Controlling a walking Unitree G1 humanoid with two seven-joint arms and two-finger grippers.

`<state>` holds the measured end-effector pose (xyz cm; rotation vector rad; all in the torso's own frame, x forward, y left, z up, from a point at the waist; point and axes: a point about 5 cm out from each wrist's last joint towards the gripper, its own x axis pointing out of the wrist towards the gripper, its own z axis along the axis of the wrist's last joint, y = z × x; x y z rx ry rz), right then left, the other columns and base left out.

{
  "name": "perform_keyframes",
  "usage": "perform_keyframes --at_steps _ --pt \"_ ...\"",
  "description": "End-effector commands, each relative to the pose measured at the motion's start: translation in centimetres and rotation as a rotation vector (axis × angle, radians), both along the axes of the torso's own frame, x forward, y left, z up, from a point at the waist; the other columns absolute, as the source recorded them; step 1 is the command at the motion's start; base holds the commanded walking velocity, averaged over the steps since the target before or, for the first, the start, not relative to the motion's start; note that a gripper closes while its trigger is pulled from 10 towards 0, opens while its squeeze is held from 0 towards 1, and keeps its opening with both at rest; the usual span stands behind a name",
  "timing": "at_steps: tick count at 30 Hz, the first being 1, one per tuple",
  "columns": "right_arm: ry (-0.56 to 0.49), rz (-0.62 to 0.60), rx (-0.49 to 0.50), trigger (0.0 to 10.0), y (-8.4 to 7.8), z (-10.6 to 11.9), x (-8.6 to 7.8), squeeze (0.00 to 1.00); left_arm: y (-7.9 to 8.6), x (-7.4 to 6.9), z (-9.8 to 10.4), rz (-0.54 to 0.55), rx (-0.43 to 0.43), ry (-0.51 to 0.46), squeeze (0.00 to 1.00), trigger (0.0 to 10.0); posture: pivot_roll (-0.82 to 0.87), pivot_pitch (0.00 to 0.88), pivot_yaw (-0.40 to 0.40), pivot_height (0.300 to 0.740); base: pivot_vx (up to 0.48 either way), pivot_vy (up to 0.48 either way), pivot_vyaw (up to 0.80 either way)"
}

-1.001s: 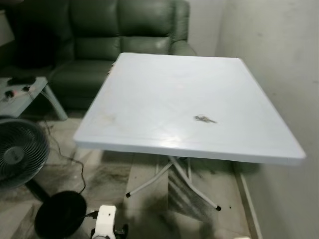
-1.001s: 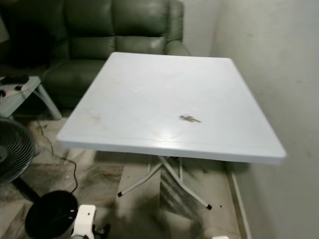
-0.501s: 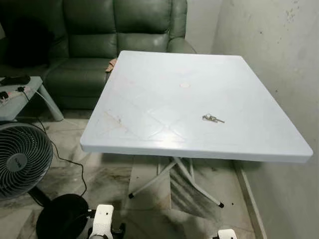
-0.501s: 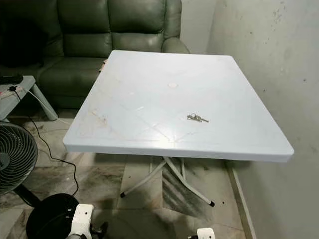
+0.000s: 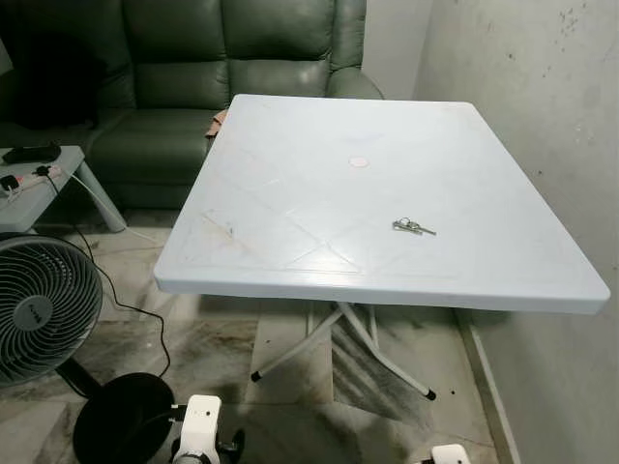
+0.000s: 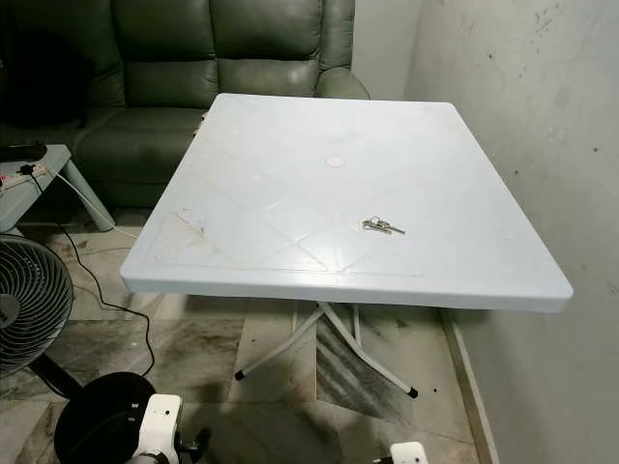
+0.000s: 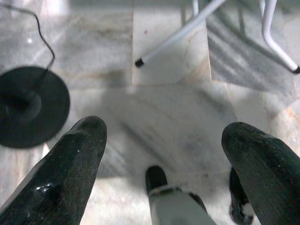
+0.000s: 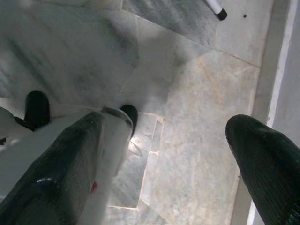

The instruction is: Hang keys on a hook

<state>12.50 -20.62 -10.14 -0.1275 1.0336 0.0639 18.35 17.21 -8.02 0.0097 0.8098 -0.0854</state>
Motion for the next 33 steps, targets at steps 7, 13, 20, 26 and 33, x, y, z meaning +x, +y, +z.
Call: perform_keyframes --at_steps 7,13,20,26,33 --pt "-0.247 0.106 0.071 10.0 0.9 2.7 5.7 1.0 0.4 3.2 2.4 -0.086 -0.008 -0.201 0.0 10.0 0.0 0.0 0.0 0.74 0.0 0.0 0.0" --pt "-0.441 0.147 0.121 10.0 1.5 5.0 8.7 1.0 0.0 5.2 4.3 -0.13 -0.03 -0.345 0.0 10.0 0.01 0.0 0.0 0.74 0.0 0.0 0.0" --pt "-0.614 0.133 0.186 10.0 2.2 6.9 10.1 1.0 -0.8 6.2 5.8 -0.163 -0.066 -0.471 0.0 10.0 0.0 0.0 0.004 0.74 0.0 0.0 0.0" --pt "-0.764 0.108 0.332 10.0 2.9 8.7 10.5 0.0 -1.9 6.6 7.2 -0.216 -0.098 -0.589 0.0 10.0 0.0 0.0 0.006 0.74 0.0 0.0 0.0" --pt "-0.852 -0.007 0.417 10.0 2.8 10.4 11.8 0.0 -3.2 6.7 8.4 -0.293 -0.132 -0.671 0.0 10.0 0.01 0.0 0.011 0.74 0.0 0.0 0.0"
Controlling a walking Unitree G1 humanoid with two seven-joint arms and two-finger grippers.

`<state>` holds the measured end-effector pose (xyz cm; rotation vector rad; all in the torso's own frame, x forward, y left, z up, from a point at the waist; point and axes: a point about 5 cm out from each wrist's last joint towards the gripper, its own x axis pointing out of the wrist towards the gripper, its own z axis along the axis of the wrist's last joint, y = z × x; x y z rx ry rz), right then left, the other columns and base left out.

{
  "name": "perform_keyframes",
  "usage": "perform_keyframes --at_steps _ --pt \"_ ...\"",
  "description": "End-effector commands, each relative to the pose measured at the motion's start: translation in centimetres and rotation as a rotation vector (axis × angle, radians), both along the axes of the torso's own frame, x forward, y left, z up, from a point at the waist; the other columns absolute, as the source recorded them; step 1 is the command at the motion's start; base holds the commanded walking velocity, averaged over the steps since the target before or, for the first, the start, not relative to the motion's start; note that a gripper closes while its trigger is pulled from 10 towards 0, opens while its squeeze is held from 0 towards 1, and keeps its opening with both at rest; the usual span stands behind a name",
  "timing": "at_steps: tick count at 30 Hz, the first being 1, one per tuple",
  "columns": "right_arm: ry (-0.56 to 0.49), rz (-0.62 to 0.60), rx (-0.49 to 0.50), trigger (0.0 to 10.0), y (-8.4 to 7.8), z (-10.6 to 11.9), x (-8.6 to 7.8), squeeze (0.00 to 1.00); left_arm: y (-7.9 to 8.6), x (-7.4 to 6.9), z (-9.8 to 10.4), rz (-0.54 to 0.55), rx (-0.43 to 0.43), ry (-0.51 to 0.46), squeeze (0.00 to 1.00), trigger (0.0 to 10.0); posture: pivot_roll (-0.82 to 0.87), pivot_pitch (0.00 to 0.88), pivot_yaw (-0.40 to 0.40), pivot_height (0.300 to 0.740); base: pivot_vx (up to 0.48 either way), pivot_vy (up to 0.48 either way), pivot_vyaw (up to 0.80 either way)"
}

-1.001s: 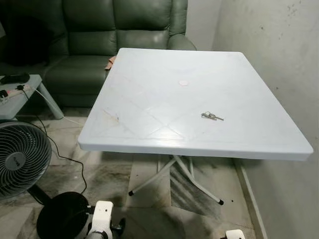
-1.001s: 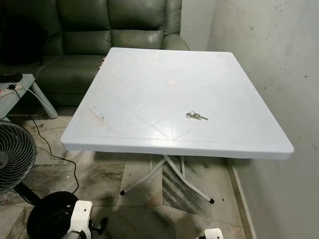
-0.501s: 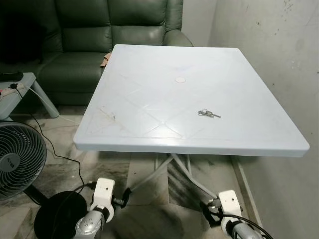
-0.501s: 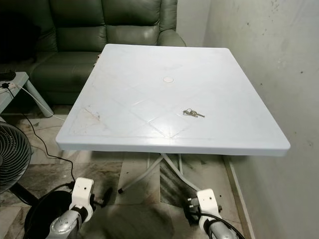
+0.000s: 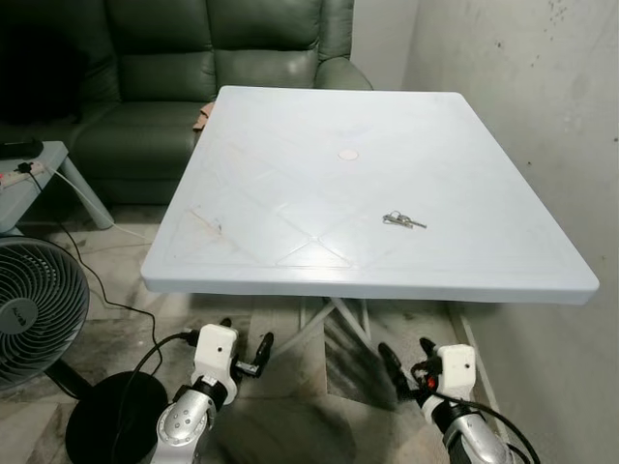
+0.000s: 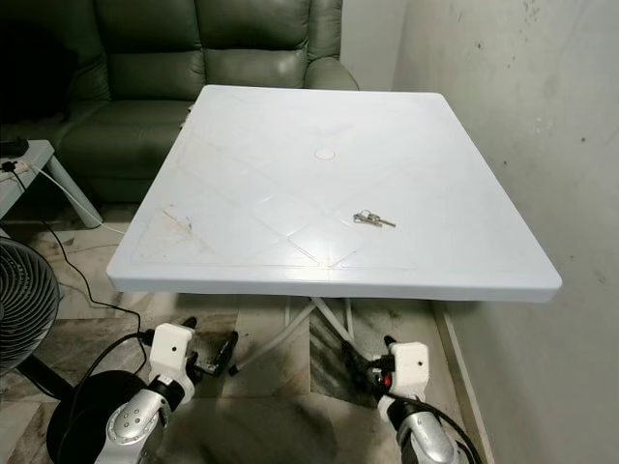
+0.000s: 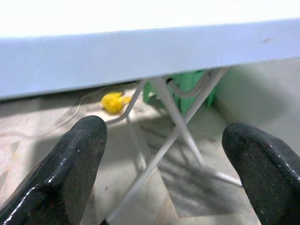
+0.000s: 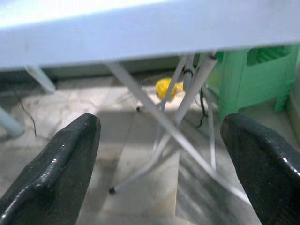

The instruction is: Hang keys on a hook

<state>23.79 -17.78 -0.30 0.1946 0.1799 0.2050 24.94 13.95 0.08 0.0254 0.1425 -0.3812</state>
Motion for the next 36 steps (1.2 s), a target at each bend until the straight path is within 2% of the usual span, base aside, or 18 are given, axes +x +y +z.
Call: perform_keyframes --at_steps 1,3,11,23,30,32,35,36 --pt "-0.035 -0.018 0.041 10.0 -0.1 0.9 0.8 0.0 -0.2 0.1 0.5 -0.025 -0.001 -0.028 0.0 10.0 0.01 0.0 0.011 0.74 0.0 0.0 0.0" --pt "-0.072 -0.033 0.078 10.0 0.0 1.9 1.5 0.0 -0.8 0.1 1.1 -0.072 0.004 -0.063 0.0 10.0 0.01 0.0 0.014 0.74 0.0 0.0 0.0" --pt "-0.16 -0.028 0.114 10.0 0.5 4.0 2.7 0.0 -1.3 0.0 2.1 -0.136 0.01 -0.11 0.0 10.0 0.01 0.0 0.021 0.74 0.0 0.0 0.0" --pt "-0.217 -0.001 0.127 10.0 0.8 5.6 3.0 0.0 -1.7 0.0 3.8 -0.171 0.001 -0.16 0.0 10.0 0.02 0.0 0.023 0.74 0.0 0.0 0.0" --pt "-0.234 0.03 0.105 10.0 1.2 6.2 3.2 0.0 -1.1 0.4 5.4 -0.114 -0.049 -0.194 0.0 10.0 0.02 0.0 0.017 0.74 0.0 0.0 0.0" --pt "-0.211 0.01 0.077 10.0 1.1 6.1 3.6 0.0 -0.3 0.9 6.0 -0.036 -0.105 -0.186 0.0 10.0 0.03 0.0 0.014 0.74 0.0 0.0 0.0" --pt "-0.189 -0.017 0.027 10.0 1.0 6.1 4.1 0.0 0.8 1.5 6.5 0.058 -0.132 -0.183 0.0 10.0 0.03 0.0 0.011 0.74 0.0 0.0 0.0" --pt "-0.189 -0.017 0.027 10.0 1.0 6.1 4.1 0.0 0.8 1.5 6.5 0.058 -0.132 -0.183 0.0 10.0 0.03 0.0 0.011 0.74 0.0 0.0 0.0"
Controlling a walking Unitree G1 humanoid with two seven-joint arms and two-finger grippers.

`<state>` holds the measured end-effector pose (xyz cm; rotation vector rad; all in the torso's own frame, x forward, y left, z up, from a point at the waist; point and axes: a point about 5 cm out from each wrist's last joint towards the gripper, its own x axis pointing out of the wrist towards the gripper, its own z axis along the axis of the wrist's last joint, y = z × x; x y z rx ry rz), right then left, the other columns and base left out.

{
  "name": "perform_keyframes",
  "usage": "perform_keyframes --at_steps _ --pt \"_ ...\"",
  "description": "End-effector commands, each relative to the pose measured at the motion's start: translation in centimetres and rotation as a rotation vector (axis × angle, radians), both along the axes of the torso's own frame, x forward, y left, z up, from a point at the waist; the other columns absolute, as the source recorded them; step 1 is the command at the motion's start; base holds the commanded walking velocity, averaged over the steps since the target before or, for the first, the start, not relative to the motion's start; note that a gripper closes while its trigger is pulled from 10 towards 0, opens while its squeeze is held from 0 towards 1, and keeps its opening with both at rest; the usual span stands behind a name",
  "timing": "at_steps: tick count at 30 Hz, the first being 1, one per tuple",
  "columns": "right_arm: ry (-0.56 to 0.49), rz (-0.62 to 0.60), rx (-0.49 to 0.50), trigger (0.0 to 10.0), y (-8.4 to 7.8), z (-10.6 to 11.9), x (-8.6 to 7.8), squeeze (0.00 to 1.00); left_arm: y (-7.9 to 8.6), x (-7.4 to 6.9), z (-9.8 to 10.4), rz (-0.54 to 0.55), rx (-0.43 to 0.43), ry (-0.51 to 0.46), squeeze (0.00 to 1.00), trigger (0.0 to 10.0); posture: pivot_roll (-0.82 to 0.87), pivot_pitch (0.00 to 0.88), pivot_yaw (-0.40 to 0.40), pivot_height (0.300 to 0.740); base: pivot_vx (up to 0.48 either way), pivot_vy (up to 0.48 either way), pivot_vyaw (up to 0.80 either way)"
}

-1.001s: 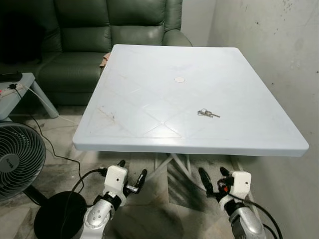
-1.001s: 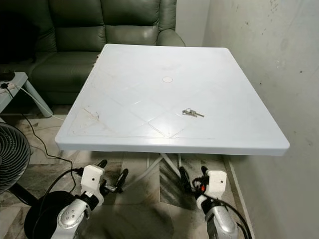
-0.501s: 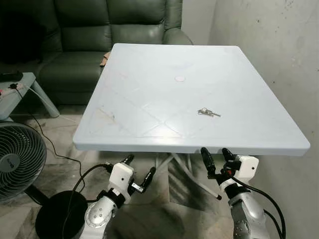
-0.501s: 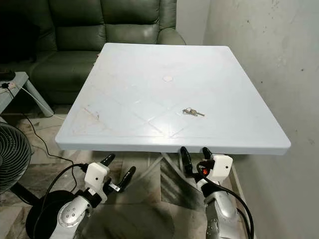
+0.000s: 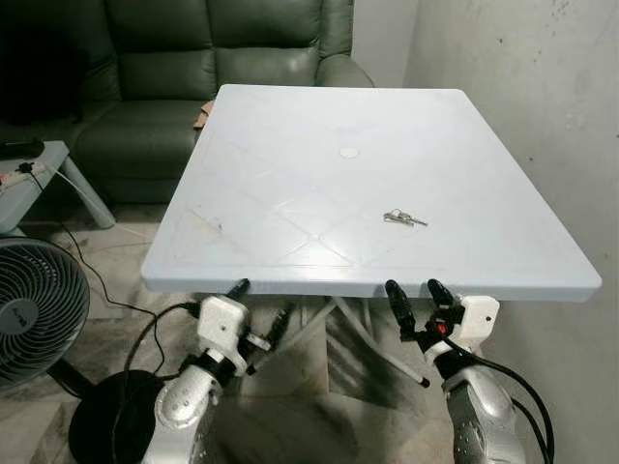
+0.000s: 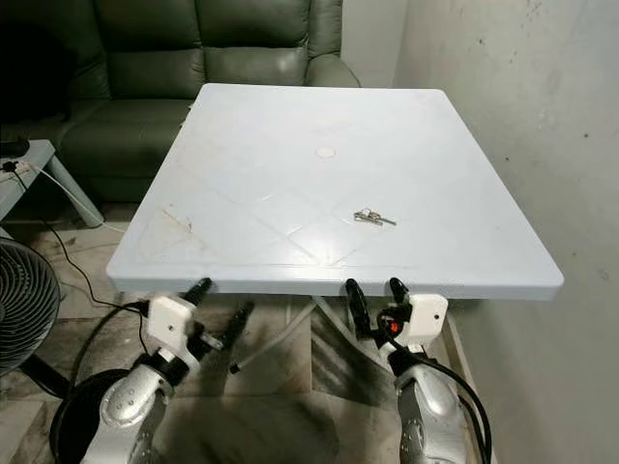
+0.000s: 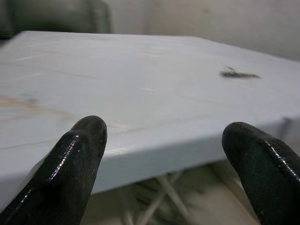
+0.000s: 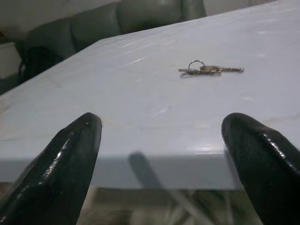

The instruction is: Hang keys on a hook

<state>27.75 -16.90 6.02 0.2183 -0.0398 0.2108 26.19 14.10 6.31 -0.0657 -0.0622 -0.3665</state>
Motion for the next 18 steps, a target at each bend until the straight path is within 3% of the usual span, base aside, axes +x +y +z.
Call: perform_keyframes --at_steps 1,7,13,18 --pt "0.033 -0.011 -0.025 10.0 0.1 -0.3 0.2 0.0 0.9 0.3 0.4 0.055 -0.013 0.005 0.0 10.0 0.03 0.0 0.011 0.74 0.0 0.0 0.0" --pt "0.149 -0.112 -0.084 10.0 -0.9 -0.6 1.4 0.0 2.7 1.8 2.1 0.215 -0.046 -0.005 0.0 10.0 0.04 0.0 0.006 0.74 0.0 0.0 0.0" --pt "0.018 -0.05 -0.22 10.0 -0.4 1.0 1.6 0.0 3.8 2.2 3.1 0.277 -0.038 -0.013 0.0 10.0 0.04 0.0 0.0 0.74 0.0 0.0 0.0" --pt "-0.095 -0.022 -0.172 10.0 0.0 2.4 0.8 0.0 3.8 1.8 3.7 0.294 -0.038 -0.028 0.0 10.0 0.04 0.0 0.0 0.74 0.0 0.0 0.0"
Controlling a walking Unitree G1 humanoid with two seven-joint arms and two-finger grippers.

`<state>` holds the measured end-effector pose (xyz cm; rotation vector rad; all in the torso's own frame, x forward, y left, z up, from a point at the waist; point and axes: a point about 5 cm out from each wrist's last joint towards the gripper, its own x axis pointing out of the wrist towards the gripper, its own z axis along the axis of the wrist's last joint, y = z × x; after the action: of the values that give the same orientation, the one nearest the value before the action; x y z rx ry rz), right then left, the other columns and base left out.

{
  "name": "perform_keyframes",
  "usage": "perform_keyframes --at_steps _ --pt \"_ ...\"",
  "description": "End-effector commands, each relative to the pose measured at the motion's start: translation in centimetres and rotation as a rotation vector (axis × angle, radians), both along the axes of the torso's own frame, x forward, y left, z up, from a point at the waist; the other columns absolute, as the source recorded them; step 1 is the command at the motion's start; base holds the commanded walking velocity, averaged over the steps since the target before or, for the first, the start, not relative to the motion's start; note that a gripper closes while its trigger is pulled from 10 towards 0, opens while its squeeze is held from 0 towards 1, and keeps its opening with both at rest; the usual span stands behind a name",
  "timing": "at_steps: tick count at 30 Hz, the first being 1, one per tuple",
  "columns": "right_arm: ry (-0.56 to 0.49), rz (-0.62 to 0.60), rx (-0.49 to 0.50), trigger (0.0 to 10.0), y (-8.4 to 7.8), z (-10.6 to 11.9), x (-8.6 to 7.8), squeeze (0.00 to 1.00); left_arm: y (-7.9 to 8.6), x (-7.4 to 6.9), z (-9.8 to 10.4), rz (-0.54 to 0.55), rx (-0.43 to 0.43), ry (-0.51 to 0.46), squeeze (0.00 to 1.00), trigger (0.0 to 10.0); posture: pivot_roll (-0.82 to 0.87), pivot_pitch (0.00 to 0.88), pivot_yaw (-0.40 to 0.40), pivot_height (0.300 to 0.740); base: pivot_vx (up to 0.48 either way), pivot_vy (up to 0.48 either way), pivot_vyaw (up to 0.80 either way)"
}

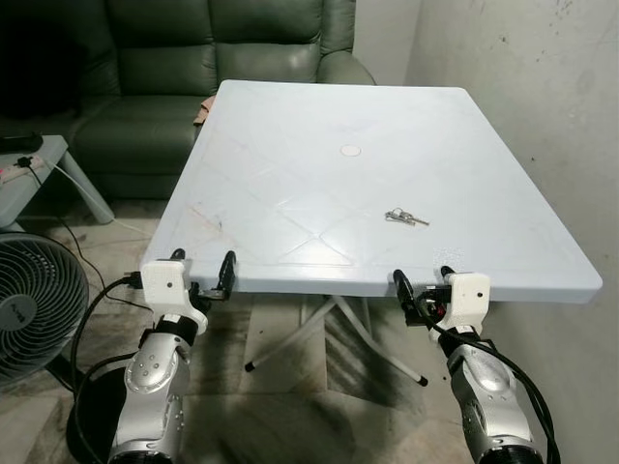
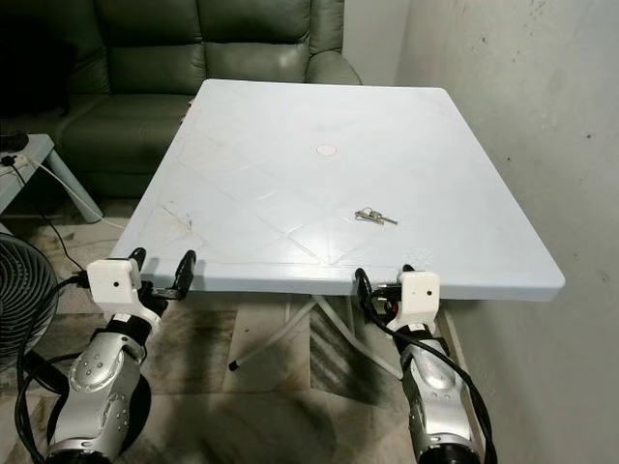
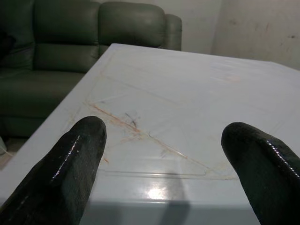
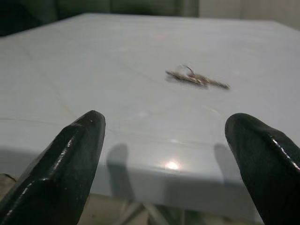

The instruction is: Hang keys on a hook

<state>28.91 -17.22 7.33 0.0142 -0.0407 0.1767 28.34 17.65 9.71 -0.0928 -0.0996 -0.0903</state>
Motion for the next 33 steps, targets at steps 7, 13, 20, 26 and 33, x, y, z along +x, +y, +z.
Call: perform_keyframes --at_steps 7,13,20,26,33 --pt "-0.121 0.06 0.068 10.0 0.7 1.5 -1.5 0.0 0.3 -1.3 0.4 0.033 -0.01 -0.006 0.0 10.0 0.03 0.0 0.004 0.74 0.0 0.0 0.0" --pt "-0.113 0.055 0.034 10.0 0.4 0.8 -2.6 0.0 0.6 -2.4 -0.6 0.024 -0.031 0.024 0.0 10.0 0.03 0.0 0.007 0.74 0.0 0.0 0.0" --pt "-0.129 0.046 0.007 10.0 -0.1 1.1 -3.1 0.0 1.0 -3.1 -0.4 0.027 -0.044 0.032 0.0 10.0 0.03 0.0 0.007 0.74 0.0 0.0 0.0" --pt "-0.127 0.077 -0.004 10.0 0.5 1.3 -3.1 0.0 0.9 -3.0 -0.1 0.023 -0.046 0.032 0.0 10.0 0.03 0.0 0.003 0.74 0.0 0.0 0.0" --pt "-0.127 0.08 -0.005 10.0 0.8 1.7 -2.6 0.0 0.6 -2.6 -0.3 0.011 -0.023 0.074 0.0 10.0 0.04 0.0 0.0 0.74 0.0 0.0 0.0"
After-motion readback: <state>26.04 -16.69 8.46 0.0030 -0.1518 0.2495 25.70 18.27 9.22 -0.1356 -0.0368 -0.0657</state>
